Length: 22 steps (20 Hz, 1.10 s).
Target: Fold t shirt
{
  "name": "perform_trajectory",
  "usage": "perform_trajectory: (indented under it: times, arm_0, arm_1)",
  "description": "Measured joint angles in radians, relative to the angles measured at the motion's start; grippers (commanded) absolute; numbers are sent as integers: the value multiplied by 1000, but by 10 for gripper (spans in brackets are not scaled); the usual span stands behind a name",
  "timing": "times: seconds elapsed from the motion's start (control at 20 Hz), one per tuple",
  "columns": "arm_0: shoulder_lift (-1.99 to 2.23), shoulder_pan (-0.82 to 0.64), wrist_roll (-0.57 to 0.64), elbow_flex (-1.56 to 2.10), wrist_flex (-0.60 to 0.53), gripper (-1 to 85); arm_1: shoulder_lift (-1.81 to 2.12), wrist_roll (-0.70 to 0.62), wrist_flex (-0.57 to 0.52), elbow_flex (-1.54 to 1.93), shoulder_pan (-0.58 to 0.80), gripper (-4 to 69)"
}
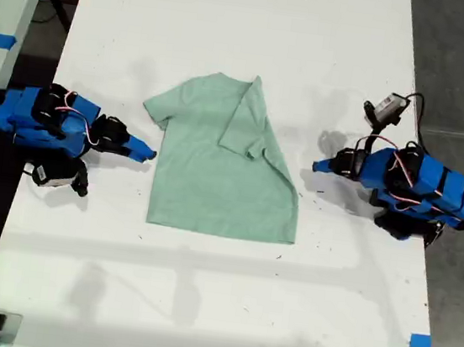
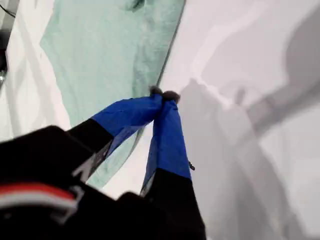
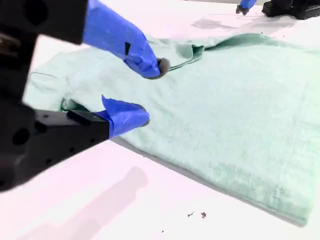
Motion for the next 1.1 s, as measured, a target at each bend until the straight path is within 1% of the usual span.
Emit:
perform_trajectory:
  times: [0.25, 0.95, 1.1]
  arm_0:
    - [0, -2, 0, 0, 0, 117]
    - [0, -2, 0, 0, 0, 117]
    - [0, -2, 0, 0, 0, 117]
  arm_1:
    - [20, 37, 18, 3, -3, -5]
    - [20, 48, 18, 5, -3, -5]
    - [20, 66, 18, 5, -3, -5]
